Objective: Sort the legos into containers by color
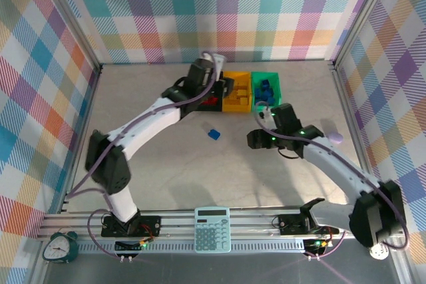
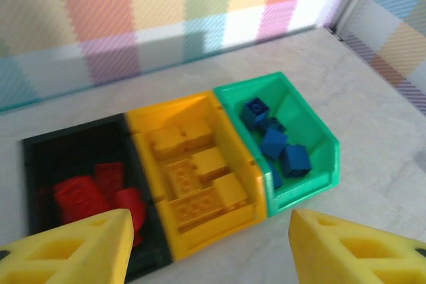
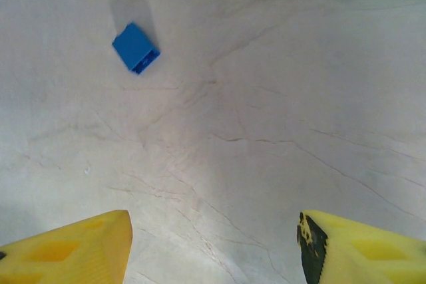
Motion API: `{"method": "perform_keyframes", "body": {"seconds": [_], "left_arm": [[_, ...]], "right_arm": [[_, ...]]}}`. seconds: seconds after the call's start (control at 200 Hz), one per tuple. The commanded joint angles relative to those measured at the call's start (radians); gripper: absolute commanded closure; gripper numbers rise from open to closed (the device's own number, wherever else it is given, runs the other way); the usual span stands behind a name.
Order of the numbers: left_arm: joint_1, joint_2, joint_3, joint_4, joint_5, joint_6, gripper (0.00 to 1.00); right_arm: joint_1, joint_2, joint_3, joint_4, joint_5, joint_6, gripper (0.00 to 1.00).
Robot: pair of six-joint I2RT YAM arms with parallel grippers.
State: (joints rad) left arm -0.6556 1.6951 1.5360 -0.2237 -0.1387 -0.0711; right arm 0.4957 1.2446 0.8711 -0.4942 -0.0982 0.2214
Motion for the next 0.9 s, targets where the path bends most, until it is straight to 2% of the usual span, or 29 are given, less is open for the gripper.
{"method": "perform_keyframes", "body": {"seconds": [0.0,0.255,0.41,0.535,0.675,0.895], "left_arm": [[0.010,-0.100,-0.104,-0.126,-0.034,-0.006,0.37],[0.010,-0.359,-0.341,-0.238,0.010,0.002,0.39],[0.011,-0.534,-0.521,-0.181,0.074,-0.061,0.38],[0.010,-0.642,-0.623,-0.127,0.181,-0.074,0.36],[0.010,-0.686,-0.624,-0.151,0.300,-0.042,0.35],[0.010,-0.692,-0.632,-0.155,0.339,-0.032,0.35]], "right_arm": [[0.070,0.117,0.080,0.075,0.036,-0.135,0.33],[0.097,0.357,0.215,0.147,-0.043,-0.245,0.36],[0.120,0.488,0.323,0.132,-0.029,-0.281,0.38],[0.149,0.583,0.402,0.125,-0.007,-0.302,0.39],[0.180,0.685,0.481,0.106,0.027,-0.309,0.41],[0.211,0.777,0.548,0.092,0.071,-0.304,0.43]]}}
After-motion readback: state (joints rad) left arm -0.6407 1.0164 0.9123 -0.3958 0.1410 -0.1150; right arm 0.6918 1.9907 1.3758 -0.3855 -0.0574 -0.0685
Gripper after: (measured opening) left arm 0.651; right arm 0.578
